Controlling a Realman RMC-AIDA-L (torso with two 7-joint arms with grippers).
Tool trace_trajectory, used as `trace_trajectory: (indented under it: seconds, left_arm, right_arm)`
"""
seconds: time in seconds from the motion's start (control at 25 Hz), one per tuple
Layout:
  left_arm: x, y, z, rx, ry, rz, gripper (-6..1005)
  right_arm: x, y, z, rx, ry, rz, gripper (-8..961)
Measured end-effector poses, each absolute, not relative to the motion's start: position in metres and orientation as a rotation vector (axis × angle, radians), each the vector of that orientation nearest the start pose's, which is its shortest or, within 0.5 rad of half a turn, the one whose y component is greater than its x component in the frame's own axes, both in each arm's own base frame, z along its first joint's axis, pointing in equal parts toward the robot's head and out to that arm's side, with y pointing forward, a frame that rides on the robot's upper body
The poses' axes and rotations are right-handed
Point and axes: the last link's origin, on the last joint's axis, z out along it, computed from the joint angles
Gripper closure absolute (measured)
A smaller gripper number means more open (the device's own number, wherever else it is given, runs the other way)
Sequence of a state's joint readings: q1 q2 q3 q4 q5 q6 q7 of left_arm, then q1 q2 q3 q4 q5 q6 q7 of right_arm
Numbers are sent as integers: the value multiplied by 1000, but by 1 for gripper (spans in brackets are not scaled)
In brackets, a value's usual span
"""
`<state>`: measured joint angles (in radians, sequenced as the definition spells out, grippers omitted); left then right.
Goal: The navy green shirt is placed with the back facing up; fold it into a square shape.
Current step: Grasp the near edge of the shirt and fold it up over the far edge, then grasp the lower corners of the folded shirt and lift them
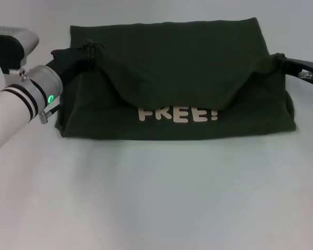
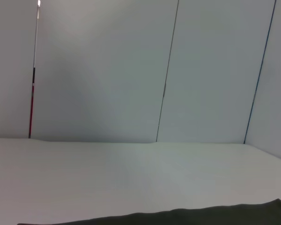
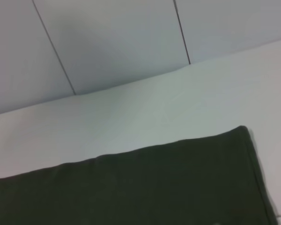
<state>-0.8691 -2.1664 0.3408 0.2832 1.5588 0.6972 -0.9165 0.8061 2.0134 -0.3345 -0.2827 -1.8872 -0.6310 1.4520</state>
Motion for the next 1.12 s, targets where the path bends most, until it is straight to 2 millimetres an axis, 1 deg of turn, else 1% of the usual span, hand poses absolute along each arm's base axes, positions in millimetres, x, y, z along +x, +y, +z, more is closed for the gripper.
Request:
trace_trajectory:
  seconds: [0.12, 0.36, 0.52, 0.6, 0.8, 0.84, 1.0, 1.12]
  left_arm:
    - [-230, 455, -32, -1926, -772, -662, 958]
    - [-233, 455, -30, -1924, -769, -655, 757]
    - [-242, 455, -14, -1863, -803, -688, 674]
    - [-247, 453, -5, -1836, -824, -733, 632]
    - [-254, 440, 20, -1807, -827, -883, 528]
    - [-255, 436, 23, -1809, -821, -905, 480]
    - [-260, 428, 24, -1820, -820, -925, 288]
    - [-266, 418, 22, -1850, -822, -934, 259]
  right_arm:
    - [301, 454, 23, -1797, 1129, 558, 868]
    - [298, 454, 23, -1826, 1098, 542, 866]
    - [298, 455, 34, -1811, 1075, 569, 690]
    - [296, 455, 42, -1804, 1061, 607, 609]
    - [291, 452, 60, -1807, 1043, 719, 425]
    - [290, 451, 62, -1812, 1045, 734, 391]
    - [291, 444, 65, -1867, 1082, 757, 255]
    - [294, 433, 67, -1930, 1127, 767, 258]
